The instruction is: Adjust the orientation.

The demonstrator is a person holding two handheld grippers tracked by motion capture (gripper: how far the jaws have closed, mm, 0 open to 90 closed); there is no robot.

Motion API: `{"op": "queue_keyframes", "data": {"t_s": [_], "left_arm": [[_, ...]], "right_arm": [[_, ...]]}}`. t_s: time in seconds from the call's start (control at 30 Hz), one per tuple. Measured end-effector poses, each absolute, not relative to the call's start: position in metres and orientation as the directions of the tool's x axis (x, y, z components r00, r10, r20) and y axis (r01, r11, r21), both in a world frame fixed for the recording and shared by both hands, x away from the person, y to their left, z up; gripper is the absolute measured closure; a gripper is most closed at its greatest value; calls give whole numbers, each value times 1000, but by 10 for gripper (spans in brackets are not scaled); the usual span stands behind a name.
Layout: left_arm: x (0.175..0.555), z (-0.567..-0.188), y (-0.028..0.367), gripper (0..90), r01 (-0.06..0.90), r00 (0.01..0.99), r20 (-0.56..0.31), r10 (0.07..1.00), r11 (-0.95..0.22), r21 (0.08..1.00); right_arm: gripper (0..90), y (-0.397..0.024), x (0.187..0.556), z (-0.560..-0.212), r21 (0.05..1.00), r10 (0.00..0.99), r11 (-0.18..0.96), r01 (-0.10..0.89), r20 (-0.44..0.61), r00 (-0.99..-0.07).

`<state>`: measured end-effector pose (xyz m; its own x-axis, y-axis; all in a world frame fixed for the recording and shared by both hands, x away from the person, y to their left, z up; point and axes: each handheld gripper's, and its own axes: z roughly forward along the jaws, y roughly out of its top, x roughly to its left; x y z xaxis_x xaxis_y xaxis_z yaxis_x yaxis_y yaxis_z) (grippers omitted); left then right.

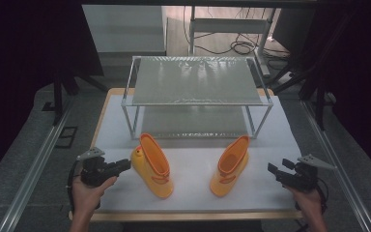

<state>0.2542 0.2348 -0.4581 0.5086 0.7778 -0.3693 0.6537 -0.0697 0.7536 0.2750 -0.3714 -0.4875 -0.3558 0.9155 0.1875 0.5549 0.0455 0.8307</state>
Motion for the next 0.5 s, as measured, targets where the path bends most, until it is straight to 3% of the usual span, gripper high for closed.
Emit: {"op": "queue_keyframes", "data": {"t_s": [0.1,0.5], "left_arm": [[247,-461,230,878,646,511,-356,783,-77,759],[211,-456,198,893,599,580,-340,740,-105,794]], "right_arm": [[294,-372,277,-488,833,917,50,551,181,-357],[312,-375,278,-492,822,924,16,569,205,-323]]}}
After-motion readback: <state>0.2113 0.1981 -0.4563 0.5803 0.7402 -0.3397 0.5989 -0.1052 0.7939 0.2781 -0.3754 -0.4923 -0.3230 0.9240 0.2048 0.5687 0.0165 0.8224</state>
